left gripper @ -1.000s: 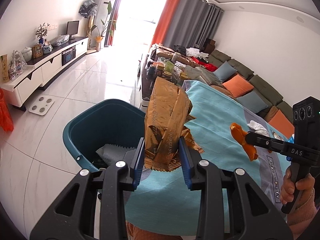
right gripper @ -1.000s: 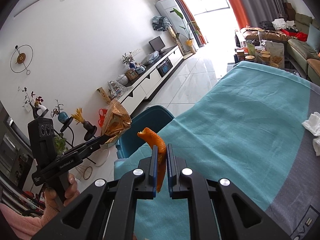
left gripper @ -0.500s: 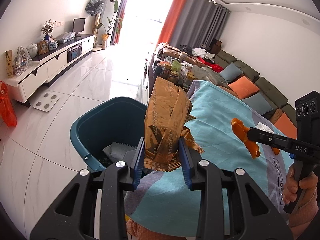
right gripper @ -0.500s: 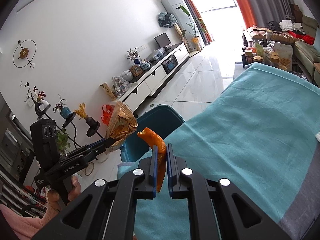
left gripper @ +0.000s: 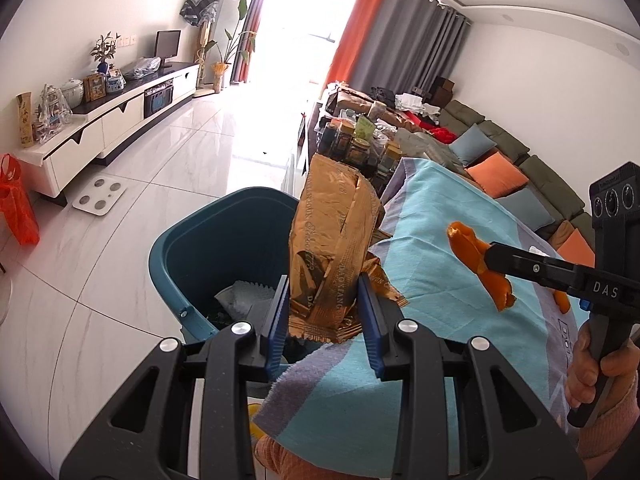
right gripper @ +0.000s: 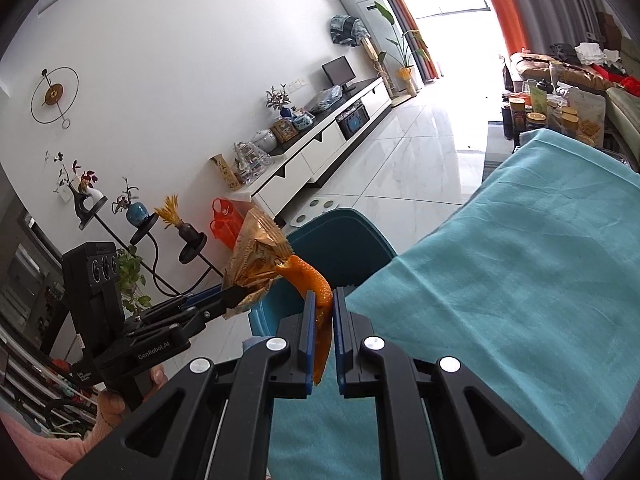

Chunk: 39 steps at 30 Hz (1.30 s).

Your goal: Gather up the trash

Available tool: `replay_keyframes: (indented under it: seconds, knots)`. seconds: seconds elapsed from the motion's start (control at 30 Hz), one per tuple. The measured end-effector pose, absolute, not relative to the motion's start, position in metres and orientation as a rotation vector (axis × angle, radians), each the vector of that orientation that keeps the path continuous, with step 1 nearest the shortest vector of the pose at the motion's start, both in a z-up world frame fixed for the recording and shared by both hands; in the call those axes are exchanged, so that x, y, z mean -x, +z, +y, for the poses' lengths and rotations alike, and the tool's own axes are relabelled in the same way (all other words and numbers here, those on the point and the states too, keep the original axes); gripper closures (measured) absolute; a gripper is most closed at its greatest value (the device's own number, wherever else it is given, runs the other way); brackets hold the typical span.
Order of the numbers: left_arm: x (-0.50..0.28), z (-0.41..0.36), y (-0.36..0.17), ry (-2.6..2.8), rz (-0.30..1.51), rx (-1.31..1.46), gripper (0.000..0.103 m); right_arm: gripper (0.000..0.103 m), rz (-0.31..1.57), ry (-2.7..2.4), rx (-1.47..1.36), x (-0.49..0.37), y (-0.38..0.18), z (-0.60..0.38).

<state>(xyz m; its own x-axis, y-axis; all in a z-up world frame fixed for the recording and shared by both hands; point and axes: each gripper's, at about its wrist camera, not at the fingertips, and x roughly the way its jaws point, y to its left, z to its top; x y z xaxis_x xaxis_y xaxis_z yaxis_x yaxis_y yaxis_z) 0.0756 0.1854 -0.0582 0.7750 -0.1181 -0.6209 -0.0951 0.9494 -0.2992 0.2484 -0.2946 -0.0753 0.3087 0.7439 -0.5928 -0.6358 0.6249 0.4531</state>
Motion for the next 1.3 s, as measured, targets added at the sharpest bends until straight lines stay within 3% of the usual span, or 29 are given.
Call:
replay_keyframes:
  seconds: [1.3]
  knots:
    - [-0.108, 0.212, -0.093, 0.059, 0.755, 0.357, 0.070, 0.096, 0.953, 0.924, -0.108, -0.288, -0.093, -0.227]
